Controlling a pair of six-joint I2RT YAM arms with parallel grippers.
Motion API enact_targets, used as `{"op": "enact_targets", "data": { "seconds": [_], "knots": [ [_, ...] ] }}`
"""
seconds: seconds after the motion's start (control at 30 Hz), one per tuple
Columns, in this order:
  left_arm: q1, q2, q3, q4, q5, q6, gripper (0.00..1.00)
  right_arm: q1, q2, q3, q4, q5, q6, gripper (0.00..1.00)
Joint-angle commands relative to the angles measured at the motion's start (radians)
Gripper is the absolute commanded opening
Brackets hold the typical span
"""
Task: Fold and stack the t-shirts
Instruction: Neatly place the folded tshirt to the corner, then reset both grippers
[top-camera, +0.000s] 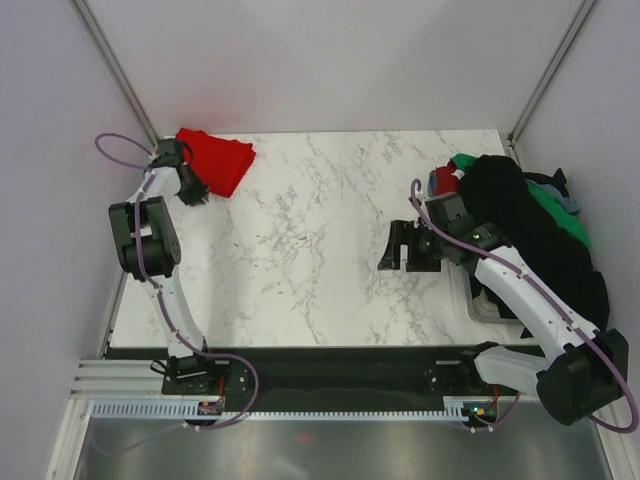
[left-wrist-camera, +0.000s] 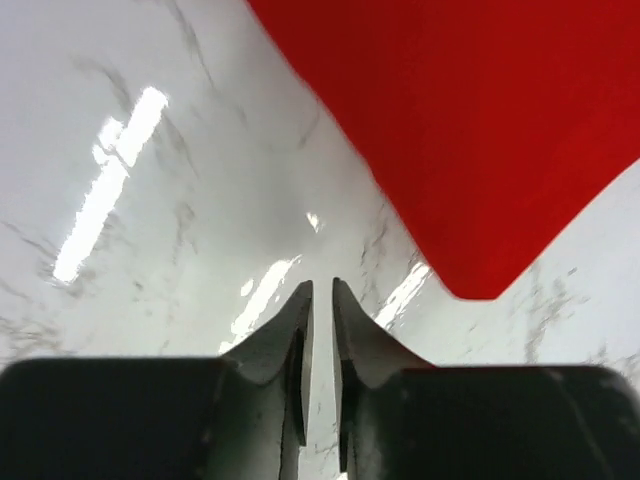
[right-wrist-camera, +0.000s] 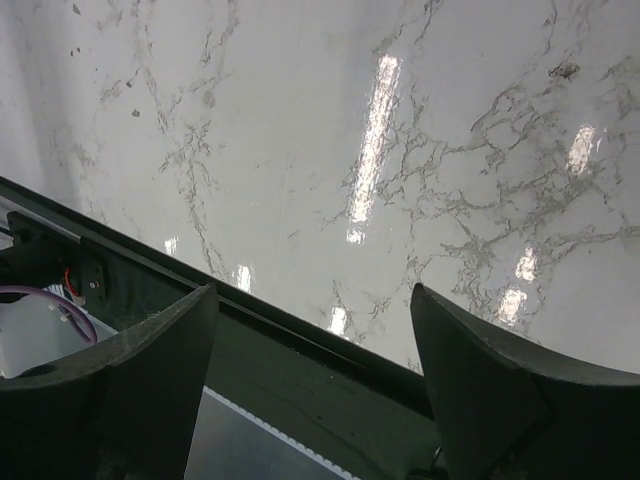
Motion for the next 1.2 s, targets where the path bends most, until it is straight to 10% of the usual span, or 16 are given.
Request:
{"op": "enact_targets", "data": {
  "seconds": [0.0,0.27,0.7,0.8,1.03,1.17],
  "knots": [
    [-0.032,-0.036,-0.106,0.118,0.115,-0.065,0.16,0.002,-0.032,0.001,-0.006,0.026,0.004,0.86],
    [-0.095,0.097,-0.014,0.13,0.094,-0.085,0.09,0.004,-0.007,-0.009,0.001,0.041,-0.008,0.86],
    [-0.128,0.332,0.548,0.046,0.235,-0.035,0.2,0.002,0.022,-0.024,0.018,0.052,-0.005,0.86],
    [-0.134,0.291,0.537,0.04,0.31,-0.042,0.28,0.002,0.015,-0.019,0.02,0.048,0.004,0.86],
    [-0.137,-0.083,0.184,0.041,0.322,0.013,0.87,0.005,-0.03,0.005,-0.006,0.046,0.012,0.86],
    [-0.128,-0.322,-0.017,0.031,0.312,0.059,0.99,0.005,-0.071,0.008,-0.025,0.048,0.018,0.86]
  ]
}}
